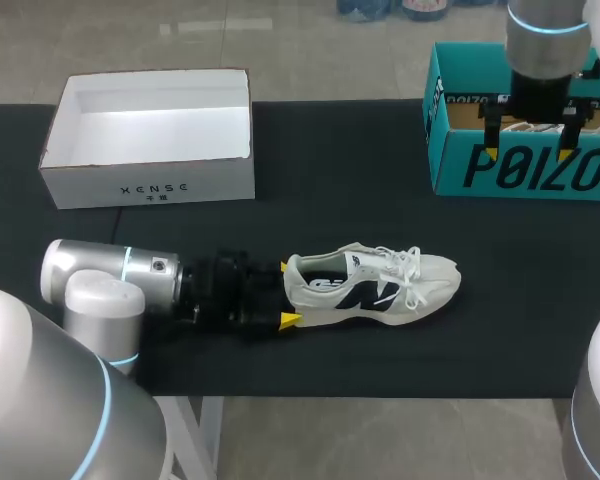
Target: Take the shoe out of the shoebox, open the shoe tongue, remove and reinsert the insole, then place the shoe into the shoebox
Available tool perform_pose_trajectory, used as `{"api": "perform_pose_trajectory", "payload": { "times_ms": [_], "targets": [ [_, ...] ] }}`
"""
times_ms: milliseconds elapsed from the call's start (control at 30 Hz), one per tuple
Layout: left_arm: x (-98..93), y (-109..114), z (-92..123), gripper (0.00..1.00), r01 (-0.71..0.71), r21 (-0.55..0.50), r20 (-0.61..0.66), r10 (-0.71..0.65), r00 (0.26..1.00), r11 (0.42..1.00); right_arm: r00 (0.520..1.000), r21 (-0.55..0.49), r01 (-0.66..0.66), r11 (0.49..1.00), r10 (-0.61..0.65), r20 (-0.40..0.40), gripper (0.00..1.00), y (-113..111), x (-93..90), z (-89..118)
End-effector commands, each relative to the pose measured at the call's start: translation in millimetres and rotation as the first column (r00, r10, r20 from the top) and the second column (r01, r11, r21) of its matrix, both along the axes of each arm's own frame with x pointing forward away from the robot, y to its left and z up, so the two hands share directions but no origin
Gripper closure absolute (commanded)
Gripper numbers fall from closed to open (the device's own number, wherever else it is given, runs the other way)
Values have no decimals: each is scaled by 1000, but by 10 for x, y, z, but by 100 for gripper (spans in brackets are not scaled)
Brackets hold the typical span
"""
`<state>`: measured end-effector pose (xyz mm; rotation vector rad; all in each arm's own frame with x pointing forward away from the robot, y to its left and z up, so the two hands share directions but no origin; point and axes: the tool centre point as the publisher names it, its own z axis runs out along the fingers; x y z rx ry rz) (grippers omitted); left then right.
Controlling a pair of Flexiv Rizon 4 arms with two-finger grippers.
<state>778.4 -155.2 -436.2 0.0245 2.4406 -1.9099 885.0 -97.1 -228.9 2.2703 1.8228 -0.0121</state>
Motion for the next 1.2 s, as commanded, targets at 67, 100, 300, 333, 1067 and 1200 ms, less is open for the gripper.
{"api": "perform_pose_trajectory", "payload": {
  "times_ms": [67, 100, 300, 333, 1067, 1200],
  "targets": [
    [-18, -11, -23, 100, -2, 1, 0, 2, 1000, 1000, 1000, 28, -3, 1000, 3, -7, 0, 168, -326, -75],
    [-18, -11, -23, 100, -2, 1, 0, 2, 1000, 1000, 1000, 40, -6, 999, 6, -14, 0, 199, -373, -109],
    [-18, -11, -23, 100, -2, 1, 0, 2, 1000, 1000, 999, 71, -21, 997, 23, -28, 0, 474, -752, -198],
    [-18, -11, -23, 100, -2, 1, 0, 2, 1000, 1000, 999, 69, -28, 997, 30, -31, 0, 528, -804, -199],
    [-18, -11, -23, 100, -2, 1, 0, 2, 1000, 1000, 983, -31, -171, 985, 169, -66, 0, 1638, -1093, -531],
    [-18, -11, -23, 100, -2, 1, 0, 2, 1000, 1000, 978, -39, -195, 980, 191, -83, 0, 1817, -1074, -639]
  ]
}}
